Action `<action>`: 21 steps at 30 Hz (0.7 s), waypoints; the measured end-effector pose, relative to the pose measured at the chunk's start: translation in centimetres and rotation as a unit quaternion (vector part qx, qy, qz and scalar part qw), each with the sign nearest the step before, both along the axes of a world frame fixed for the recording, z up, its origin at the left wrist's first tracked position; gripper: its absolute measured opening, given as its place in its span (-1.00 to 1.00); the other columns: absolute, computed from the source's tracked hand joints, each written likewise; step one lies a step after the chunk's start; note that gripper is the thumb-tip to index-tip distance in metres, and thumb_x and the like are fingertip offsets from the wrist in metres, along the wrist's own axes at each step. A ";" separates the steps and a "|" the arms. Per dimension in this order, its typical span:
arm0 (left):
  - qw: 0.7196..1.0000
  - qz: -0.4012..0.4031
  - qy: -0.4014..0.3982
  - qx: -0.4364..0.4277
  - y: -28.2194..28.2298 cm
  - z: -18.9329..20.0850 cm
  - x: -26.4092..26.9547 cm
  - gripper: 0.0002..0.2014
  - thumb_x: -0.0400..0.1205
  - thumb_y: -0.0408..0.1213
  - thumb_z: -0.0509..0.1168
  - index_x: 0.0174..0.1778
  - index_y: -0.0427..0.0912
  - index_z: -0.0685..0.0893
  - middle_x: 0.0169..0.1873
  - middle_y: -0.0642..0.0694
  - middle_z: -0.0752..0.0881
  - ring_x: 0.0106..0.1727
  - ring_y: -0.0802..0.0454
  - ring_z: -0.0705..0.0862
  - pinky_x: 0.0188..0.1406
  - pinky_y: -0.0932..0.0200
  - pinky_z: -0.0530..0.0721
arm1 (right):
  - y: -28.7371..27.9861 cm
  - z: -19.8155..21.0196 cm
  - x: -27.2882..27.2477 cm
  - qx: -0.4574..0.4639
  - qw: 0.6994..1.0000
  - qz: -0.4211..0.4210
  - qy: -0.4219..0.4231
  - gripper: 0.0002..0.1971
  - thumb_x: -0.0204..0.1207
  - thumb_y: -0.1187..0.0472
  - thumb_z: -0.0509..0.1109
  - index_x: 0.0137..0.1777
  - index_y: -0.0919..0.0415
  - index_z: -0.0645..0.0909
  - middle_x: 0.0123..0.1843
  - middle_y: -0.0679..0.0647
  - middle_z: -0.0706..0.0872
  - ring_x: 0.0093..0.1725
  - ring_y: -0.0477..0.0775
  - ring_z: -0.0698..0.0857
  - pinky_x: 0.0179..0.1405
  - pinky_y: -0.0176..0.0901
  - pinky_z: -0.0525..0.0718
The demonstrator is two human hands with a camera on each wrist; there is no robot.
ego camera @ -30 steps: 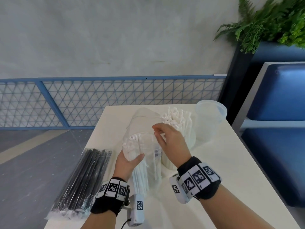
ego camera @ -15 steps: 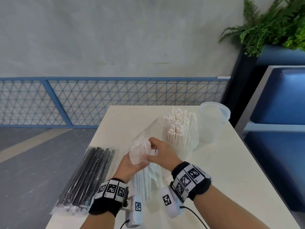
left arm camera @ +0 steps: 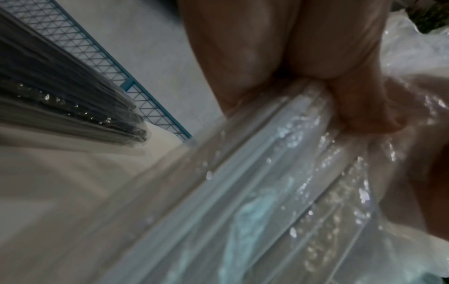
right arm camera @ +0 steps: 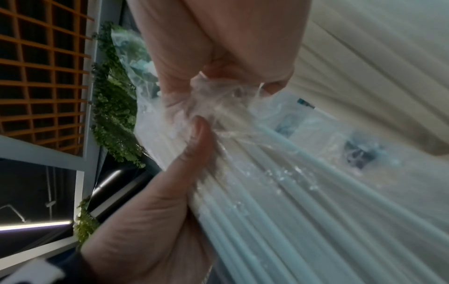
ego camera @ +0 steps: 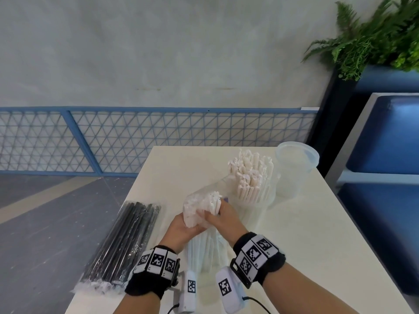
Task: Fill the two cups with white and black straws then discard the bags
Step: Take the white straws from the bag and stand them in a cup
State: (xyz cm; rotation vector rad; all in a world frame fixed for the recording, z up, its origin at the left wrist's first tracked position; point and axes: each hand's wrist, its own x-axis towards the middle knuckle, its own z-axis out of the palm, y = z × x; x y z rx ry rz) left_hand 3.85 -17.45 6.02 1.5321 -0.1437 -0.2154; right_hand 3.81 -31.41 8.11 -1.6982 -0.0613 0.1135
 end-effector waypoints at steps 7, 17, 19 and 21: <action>0.999 0.017 0.009 0.042 -0.1 -0.3 0.2 -0.76 0.42 -0.41 0.47 -0.06 -0.04 0.71 -0.23 0.11 0.82 -0.08 0.20 0.77 -0.19 0.44 0.65 | -0.9 2.6 0.6 0.073 0.991 -0.100 -0.057 -0.54 0.45 0.02 0.46 0.09 0.46 0.58 -0.04 0.19 0.77 0.00 0.09 0.76 0.11 0.05 0.70; 0.997 -0.012 0.033 0.064 -0.1 -0.1 0.4 -0.80 0.44 -0.52 0.44 -0.17 -0.13 0.69 -0.40 0.10 0.80 -0.30 0.34 0.75 -0.33 0.49 0.62 | -3.0 8.1 1.9 0.187 0.950 -0.202 -0.146 -0.76 0.52 0.17 0.40 -0.15 0.41 0.61 -0.36 0.04 0.68 -0.31 -0.08 0.68 -0.24 -0.35 0.64; 0.997 -0.025 0.026 0.072 -0.2 0.0 0.3 -0.78 0.42 -0.50 0.46 -0.16 -0.10 0.69 -0.39 0.13 0.81 -0.26 0.32 0.76 -0.30 0.46 0.64 | -3.0 8.0 2.0 0.208 0.949 -0.196 -0.129 -0.82 0.49 0.18 0.43 -0.19 0.31 0.61 -0.35 0.04 0.69 -0.31 -0.08 0.68 -0.23 -0.32 0.66; 0.997 -0.026 0.017 0.072 -0.3 0.0 0.2 -0.77 0.37 -0.39 0.54 -0.13 -0.08 0.70 -0.34 0.13 0.82 -0.20 0.27 0.77 -0.25 0.41 0.66 | -2.9 7.5 2.0 0.218 0.953 -0.188 -0.099 -0.81 0.41 0.14 0.51 -0.17 0.26 0.63 -0.25 0.09 0.74 -0.16 0.04 0.73 -0.05 -0.08 0.71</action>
